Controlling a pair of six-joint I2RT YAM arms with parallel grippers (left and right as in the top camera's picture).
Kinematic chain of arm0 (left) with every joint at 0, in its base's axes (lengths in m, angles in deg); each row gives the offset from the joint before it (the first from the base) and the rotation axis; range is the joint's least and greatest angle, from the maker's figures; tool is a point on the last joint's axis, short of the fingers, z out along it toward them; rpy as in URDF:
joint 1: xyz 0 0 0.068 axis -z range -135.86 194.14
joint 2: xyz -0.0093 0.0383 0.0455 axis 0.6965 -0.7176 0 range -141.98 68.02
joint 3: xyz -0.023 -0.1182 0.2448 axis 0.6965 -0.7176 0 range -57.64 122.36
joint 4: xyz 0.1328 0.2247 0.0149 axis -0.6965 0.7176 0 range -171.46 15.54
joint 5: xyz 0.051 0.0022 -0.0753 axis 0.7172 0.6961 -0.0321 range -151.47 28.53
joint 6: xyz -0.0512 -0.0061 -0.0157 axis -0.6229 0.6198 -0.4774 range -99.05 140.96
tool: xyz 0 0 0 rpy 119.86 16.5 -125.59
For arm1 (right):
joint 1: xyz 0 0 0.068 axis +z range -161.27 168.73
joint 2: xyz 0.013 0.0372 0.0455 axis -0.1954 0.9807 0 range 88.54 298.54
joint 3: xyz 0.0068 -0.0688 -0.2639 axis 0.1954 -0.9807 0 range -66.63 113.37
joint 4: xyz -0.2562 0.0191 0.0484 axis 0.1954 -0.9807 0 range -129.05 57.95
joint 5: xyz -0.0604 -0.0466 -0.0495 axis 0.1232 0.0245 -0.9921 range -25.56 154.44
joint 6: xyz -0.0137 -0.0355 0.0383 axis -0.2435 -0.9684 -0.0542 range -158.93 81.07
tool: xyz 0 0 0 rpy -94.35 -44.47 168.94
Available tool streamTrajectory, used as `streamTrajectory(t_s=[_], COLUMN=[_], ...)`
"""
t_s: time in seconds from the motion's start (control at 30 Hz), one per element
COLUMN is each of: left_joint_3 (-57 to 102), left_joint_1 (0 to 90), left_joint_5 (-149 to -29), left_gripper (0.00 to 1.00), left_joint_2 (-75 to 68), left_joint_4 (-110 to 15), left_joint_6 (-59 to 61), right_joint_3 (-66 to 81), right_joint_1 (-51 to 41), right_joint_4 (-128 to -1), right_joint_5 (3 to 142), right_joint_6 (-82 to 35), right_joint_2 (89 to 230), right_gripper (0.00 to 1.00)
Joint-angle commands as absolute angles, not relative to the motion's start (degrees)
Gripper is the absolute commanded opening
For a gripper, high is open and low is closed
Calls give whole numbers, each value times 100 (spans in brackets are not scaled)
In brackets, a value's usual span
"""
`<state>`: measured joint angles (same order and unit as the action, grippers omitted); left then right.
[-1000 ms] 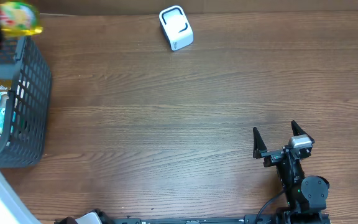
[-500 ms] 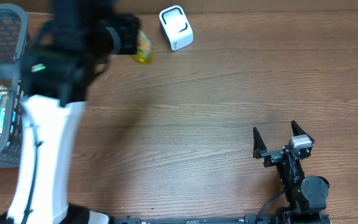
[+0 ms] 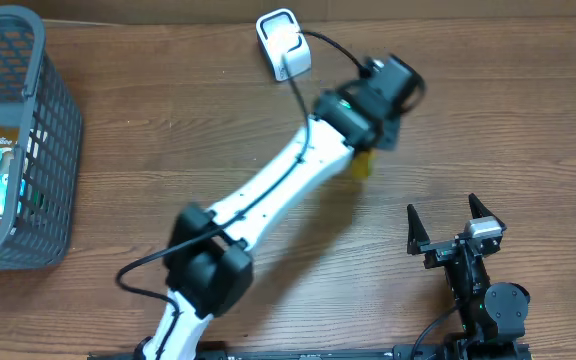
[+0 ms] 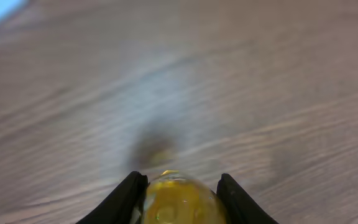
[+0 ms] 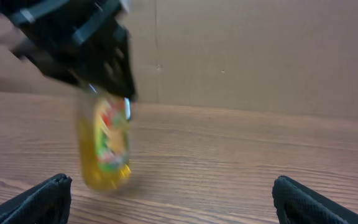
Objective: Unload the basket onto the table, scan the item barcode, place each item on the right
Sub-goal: 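Lift the soap bottle out and carry it toward the scanner, then hold the bottle under the scanner, then lower it onto the table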
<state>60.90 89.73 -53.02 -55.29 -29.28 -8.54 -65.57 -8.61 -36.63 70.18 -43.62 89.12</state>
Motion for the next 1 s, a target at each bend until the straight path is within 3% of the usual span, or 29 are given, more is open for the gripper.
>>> streamTrajectory(t_s=[0.0,0.37,0.77,0.97], left_joint_3=[6160,6114,5572,5443], left_joint_1=[9252,9589,9556,9556], left_joint_5=[-4863,-3691,-3905,-3962], left_gripper=[30,31,26,34], left_joint_2=[-5728,-5909,-5911,-5920], left_joint_4=[-3127,-3166,-4051,-4163], left_joint_6=[-1451,-1993,-2111,-2013], right_joint_3=[-6618,-6618,-6618,-6618], right_joint_1=[-872,-872,-872,-872], right_joint_4=[-3641,-3641,-3641,-3641], right_joint_5=[7007,7007,7005,7005], right_joint_6=[-4349,-4349,-4349,-4349], right_joint_2=[8870,8870,8870,8870], right_gripper=[100,100,100,100])
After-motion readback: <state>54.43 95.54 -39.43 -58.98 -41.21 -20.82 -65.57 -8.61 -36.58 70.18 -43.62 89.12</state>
